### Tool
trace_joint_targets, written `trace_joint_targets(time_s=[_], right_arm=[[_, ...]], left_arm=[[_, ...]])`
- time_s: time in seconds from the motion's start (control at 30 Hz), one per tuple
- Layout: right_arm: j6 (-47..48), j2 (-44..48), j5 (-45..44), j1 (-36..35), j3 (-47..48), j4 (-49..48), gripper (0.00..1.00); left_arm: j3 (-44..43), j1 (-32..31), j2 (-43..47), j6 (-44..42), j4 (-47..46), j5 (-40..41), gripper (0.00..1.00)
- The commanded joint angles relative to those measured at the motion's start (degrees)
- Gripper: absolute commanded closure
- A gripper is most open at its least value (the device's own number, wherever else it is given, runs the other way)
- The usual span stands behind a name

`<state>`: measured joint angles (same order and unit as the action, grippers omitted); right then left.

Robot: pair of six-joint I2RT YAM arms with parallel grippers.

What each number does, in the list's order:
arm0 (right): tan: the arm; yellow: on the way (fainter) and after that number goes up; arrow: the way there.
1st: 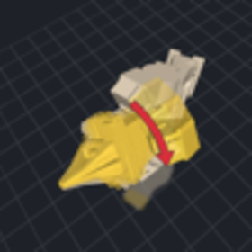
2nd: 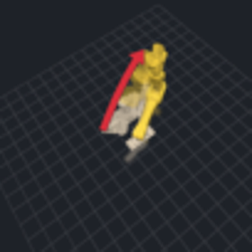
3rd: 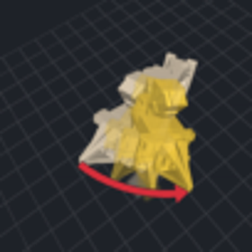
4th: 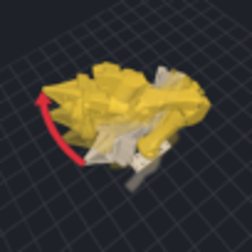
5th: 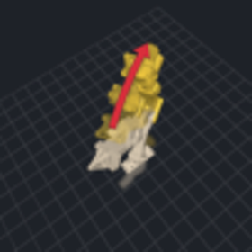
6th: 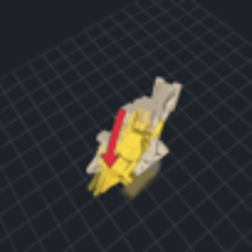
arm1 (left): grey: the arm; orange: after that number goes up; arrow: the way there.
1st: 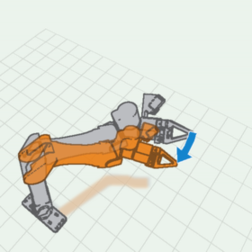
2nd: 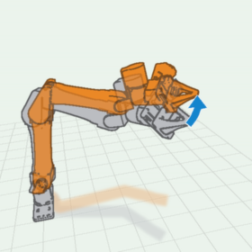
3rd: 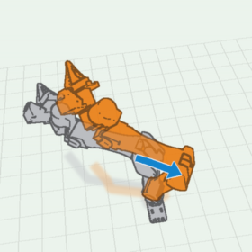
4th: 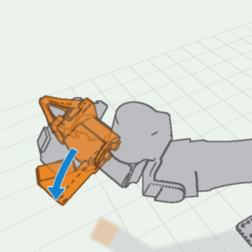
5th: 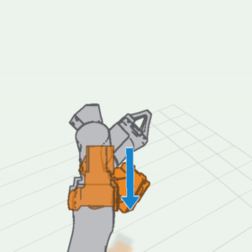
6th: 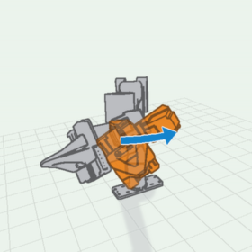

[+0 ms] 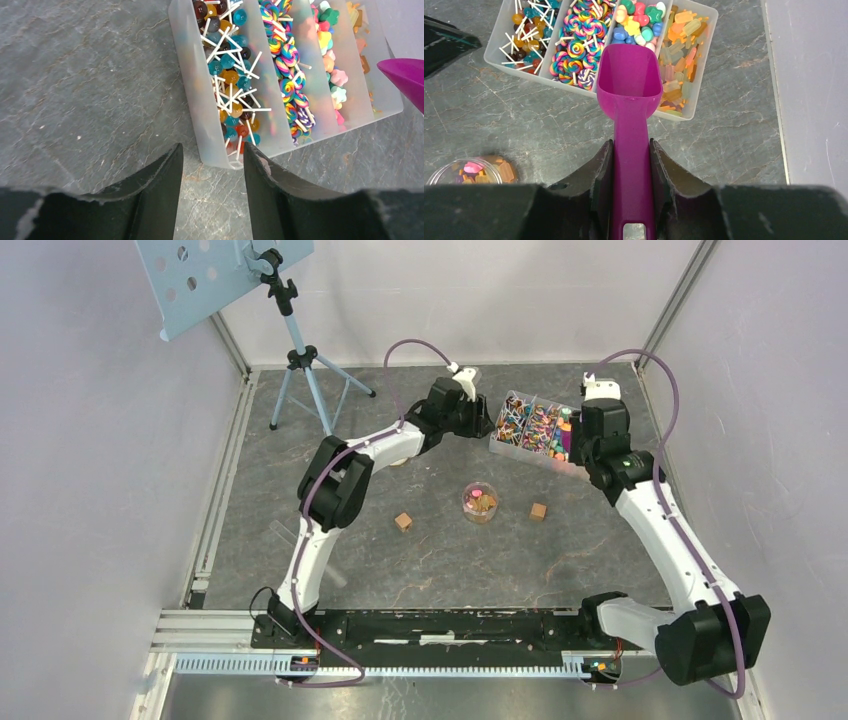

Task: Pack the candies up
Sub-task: Scoop the fake candies from the storage box.

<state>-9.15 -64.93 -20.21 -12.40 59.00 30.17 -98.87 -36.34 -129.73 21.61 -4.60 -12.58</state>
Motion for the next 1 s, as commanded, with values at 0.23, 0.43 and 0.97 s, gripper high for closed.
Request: trace_joint_targets(time_s=[0.23, 0.43, 0.97], right_arm=[[-2.21, -5.67, 3.25, 3.56, 6.39, 4.18, 1.0], [-2.74, -9.02, 6.95, 5.61, 7.24, 3.82, 1.0], [-2.89, -18.33, 8.56, 7.39, 8.81, 4.45, 1.0]], left_arm=[[-6.95, -0.14, -6.97, 5.0, -5.07, -4.88, 0.53], [-6.38, -0.19, -7.43, 4.83, -5.33, -6.06, 0.66], [-5.38, -0.22, -7.16, 5.88, -5.68, -7.62, 0.95]])
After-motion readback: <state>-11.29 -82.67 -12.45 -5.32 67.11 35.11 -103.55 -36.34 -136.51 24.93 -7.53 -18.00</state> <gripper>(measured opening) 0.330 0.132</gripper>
